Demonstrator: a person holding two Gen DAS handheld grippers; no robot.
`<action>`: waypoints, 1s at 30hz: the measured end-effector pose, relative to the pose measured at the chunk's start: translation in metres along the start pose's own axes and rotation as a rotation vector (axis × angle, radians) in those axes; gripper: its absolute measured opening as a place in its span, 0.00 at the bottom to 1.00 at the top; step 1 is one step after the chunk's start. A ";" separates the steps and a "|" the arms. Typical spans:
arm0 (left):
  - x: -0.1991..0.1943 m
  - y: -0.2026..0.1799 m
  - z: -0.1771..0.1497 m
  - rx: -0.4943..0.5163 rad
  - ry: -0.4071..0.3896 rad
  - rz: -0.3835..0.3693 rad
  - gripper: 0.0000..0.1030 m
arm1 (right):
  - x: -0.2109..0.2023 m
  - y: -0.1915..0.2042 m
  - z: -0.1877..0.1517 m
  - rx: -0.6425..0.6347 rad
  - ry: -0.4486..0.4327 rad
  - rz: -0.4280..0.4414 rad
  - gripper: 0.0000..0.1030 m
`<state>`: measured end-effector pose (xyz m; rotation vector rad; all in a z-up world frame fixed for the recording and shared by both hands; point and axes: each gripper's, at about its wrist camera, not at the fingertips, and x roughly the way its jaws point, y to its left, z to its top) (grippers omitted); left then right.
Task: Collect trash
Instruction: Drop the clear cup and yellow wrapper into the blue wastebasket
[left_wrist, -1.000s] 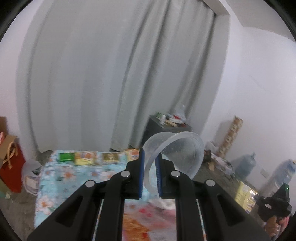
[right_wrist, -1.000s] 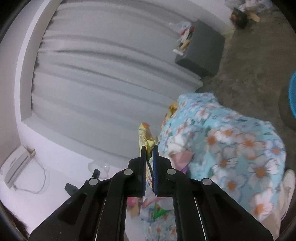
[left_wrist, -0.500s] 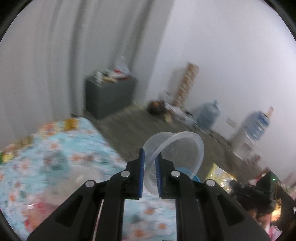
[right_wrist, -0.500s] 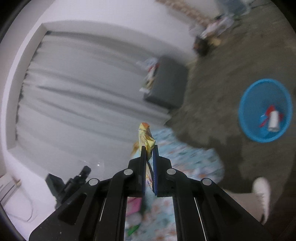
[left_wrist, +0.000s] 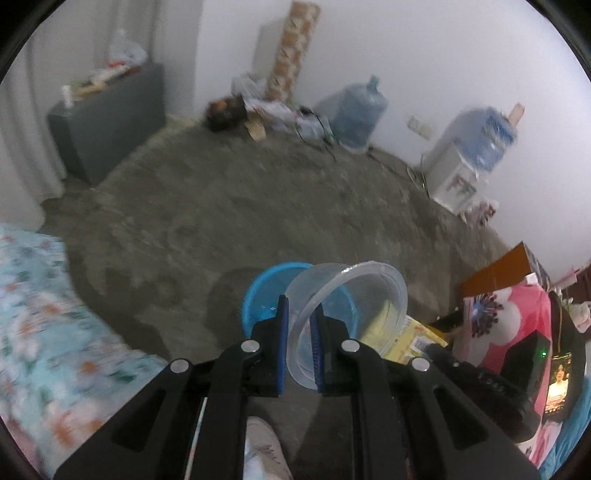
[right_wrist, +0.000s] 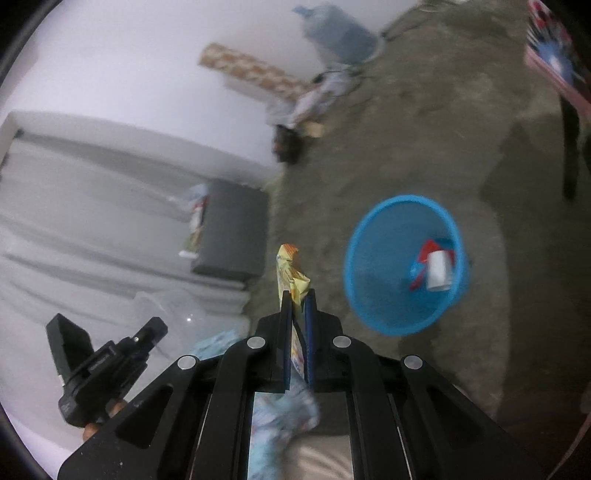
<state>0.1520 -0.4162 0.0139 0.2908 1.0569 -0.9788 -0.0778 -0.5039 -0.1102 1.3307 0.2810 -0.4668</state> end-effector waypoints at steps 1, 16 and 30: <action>0.013 -0.003 0.002 0.005 0.015 -0.001 0.11 | 0.006 -0.005 0.002 0.010 0.002 -0.010 0.05; 0.086 0.005 0.003 -0.015 0.107 0.056 0.59 | 0.087 -0.065 0.009 0.057 0.117 -0.226 0.48; -0.088 0.029 -0.042 0.058 -0.160 -0.043 0.81 | 0.003 0.053 -0.034 -0.371 -0.071 -0.291 0.83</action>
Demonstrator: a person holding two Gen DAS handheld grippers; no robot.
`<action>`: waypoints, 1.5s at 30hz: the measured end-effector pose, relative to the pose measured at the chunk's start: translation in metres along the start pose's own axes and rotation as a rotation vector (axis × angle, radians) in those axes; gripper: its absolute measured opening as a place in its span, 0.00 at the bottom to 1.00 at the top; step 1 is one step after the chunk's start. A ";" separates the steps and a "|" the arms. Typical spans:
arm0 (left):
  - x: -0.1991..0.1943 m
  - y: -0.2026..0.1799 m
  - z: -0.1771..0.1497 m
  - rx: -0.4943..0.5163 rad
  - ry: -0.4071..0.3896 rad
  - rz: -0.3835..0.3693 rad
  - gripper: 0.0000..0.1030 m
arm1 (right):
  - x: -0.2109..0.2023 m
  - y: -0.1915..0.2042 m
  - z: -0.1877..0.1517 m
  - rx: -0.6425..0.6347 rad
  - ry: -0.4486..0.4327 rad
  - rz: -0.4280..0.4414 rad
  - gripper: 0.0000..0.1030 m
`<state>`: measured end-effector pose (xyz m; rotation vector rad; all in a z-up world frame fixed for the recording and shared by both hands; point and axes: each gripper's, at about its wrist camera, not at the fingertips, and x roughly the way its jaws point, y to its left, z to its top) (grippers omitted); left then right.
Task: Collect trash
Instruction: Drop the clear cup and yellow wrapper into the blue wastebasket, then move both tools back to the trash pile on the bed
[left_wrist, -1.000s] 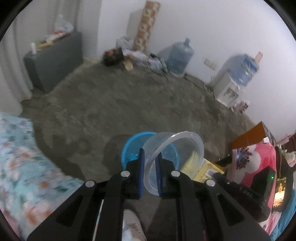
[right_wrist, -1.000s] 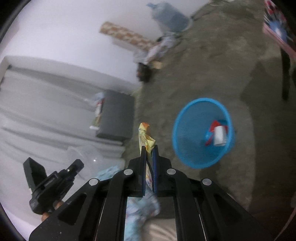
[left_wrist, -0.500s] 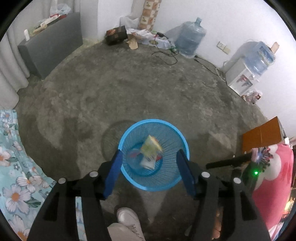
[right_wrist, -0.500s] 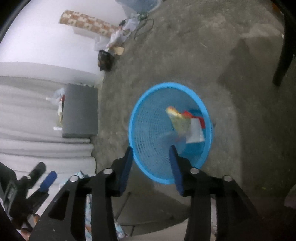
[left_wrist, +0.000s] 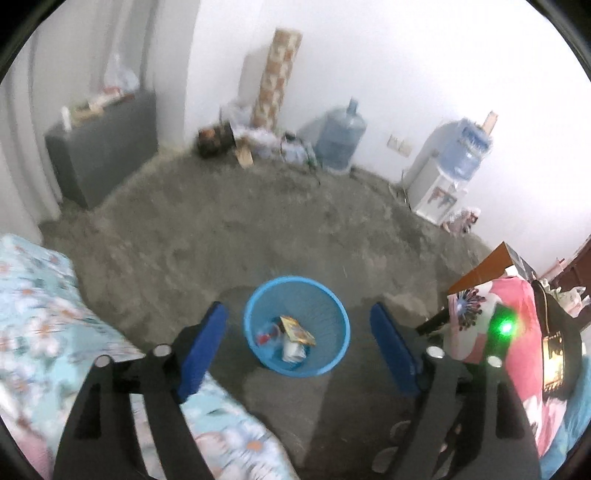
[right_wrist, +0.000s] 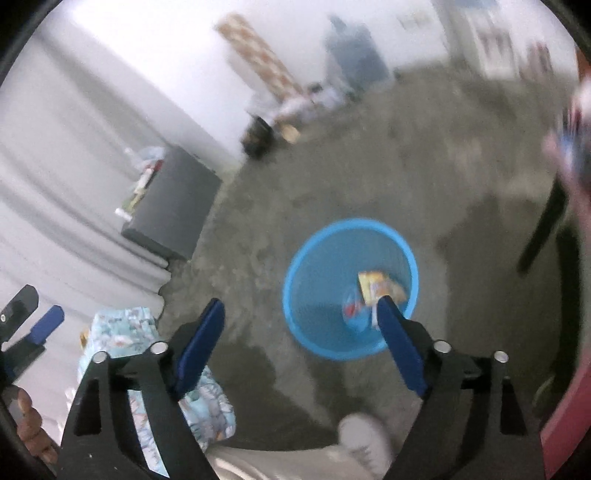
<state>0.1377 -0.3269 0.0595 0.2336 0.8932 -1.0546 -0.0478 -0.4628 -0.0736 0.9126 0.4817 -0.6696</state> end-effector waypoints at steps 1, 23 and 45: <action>-0.016 0.002 -0.004 0.006 -0.025 0.006 0.83 | -0.010 0.010 -0.001 -0.039 -0.027 -0.009 0.86; -0.294 0.112 -0.144 -0.334 -0.416 0.199 0.95 | -0.117 0.173 -0.096 -0.772 -0.301 -0.018 0.92; -0.408 0.184 -0.304 -0.614 -0.569 0.437 0.95 | -0.124 0.251 -0.173 -0.795 -0.086 0.352 0.92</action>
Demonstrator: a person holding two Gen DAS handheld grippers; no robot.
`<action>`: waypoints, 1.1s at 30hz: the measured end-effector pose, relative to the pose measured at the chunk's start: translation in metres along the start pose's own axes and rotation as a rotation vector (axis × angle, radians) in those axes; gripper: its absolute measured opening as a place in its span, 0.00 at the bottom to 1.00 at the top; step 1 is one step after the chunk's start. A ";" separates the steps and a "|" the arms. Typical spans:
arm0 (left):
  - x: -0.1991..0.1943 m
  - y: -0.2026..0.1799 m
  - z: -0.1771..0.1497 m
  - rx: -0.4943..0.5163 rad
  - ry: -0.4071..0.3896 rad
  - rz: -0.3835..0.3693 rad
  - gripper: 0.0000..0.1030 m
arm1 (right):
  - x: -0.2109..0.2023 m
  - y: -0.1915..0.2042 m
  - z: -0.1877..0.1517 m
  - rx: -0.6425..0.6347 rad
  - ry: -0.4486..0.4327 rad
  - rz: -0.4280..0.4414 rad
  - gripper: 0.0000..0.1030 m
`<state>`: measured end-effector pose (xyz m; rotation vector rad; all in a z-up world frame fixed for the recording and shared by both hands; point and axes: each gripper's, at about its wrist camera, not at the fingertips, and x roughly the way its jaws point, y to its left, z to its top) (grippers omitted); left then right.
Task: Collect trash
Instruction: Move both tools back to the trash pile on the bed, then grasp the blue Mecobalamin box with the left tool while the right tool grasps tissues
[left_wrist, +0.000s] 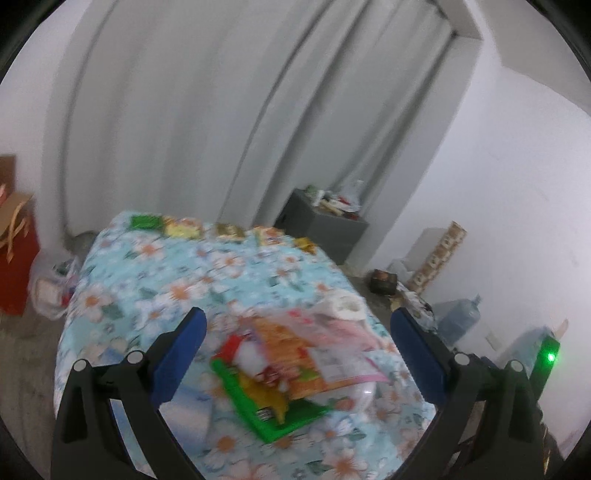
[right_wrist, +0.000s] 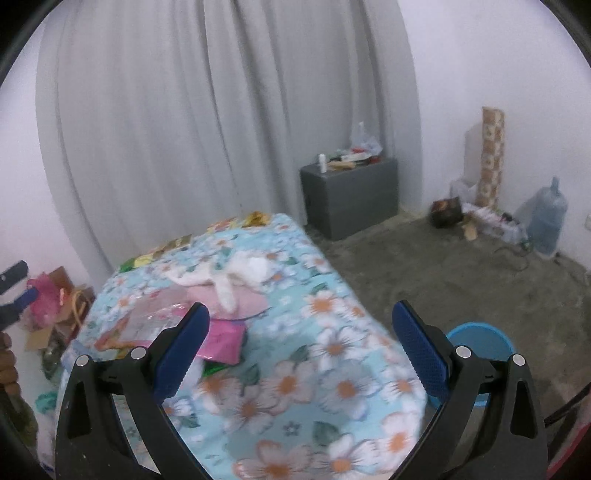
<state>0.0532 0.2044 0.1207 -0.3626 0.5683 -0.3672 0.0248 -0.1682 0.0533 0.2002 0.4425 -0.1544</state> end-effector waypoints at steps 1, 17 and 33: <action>-0.002 0.006 -0.003 -0.015 0.004 0.014 0.95 | 0.003 0.002 -0.002 0.001 0.010 0.011 0.92; 0.027 0.125 -0.073 -0.474 0.283 0.231 0.94 | 0.045 0.013 -0.023 0.130 0.215 0.142 0.92; 0.113 0.123 -0.059 -0.134 0.277 0.531 0.94 | 0.027 -0.026 -0.022 0.216 0.191 0.061 0.92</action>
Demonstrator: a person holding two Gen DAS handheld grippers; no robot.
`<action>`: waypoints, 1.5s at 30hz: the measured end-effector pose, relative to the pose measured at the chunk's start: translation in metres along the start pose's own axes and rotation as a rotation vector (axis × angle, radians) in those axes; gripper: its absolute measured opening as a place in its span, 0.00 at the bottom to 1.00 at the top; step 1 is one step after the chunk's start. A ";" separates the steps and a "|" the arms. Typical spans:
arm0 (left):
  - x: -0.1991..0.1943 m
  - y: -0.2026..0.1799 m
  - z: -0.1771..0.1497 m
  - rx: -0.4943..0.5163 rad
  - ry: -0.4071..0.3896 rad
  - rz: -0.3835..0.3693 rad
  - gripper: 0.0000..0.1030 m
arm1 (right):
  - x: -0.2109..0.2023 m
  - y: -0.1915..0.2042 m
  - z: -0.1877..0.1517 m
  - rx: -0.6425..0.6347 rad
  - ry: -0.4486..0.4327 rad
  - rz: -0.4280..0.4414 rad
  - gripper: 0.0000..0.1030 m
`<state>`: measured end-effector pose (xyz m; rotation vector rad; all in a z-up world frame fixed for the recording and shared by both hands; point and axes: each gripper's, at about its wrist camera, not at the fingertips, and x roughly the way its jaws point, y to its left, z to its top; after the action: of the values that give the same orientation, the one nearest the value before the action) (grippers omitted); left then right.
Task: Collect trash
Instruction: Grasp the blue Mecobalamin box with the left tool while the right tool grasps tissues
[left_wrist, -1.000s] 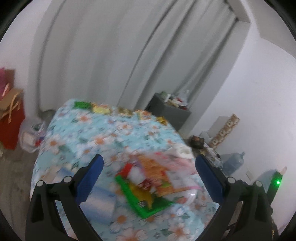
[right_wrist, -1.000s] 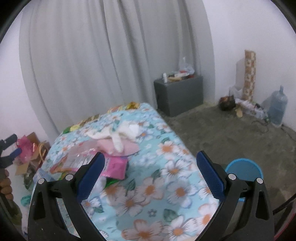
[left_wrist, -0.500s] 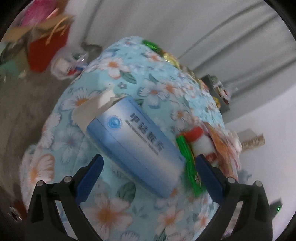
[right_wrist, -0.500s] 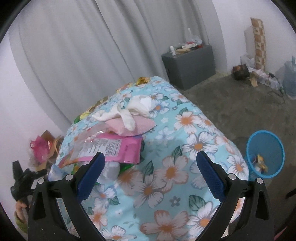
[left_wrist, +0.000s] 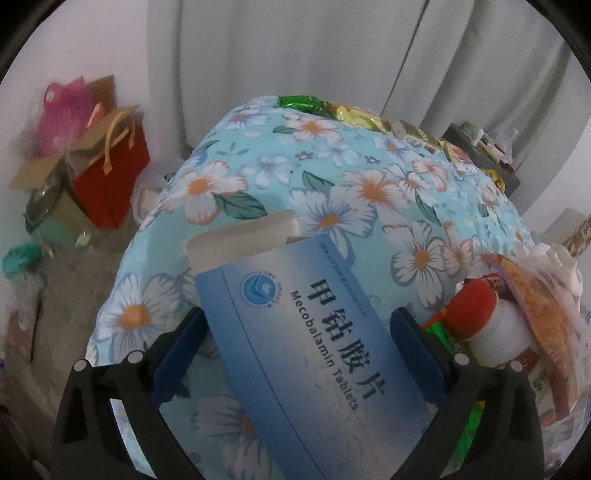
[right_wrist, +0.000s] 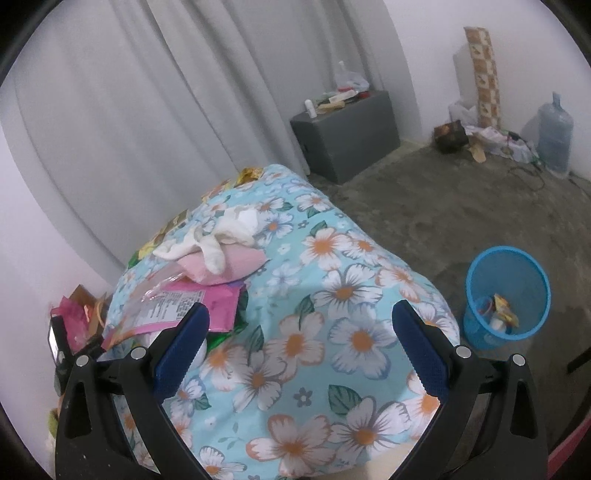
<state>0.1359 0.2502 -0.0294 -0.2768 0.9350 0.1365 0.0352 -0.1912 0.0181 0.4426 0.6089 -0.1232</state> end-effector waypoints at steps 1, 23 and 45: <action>-0.001 0.001 0.000 0.009 -0.004 -0.003 0.93 | 0.000 0.000 0.000 -0.002 0.000 0.000 0.92; -0.014 0.008 -0.013 0.054 0.006 -0.174 0.80 | 0.078 0.017 0.062 0.078 0.136 0.246 0.89; -0.010 0.014 -0.015 0.036 0.000 -0.208 0.81 | 0.201 0.073 0.084 -0.014 0.422 0.238 0.17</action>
<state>0.1157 0.2593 -0.0322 -0.3388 0.9016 -0.0718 0.2603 -0.1590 -0.0103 0.5291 0.9644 0.2075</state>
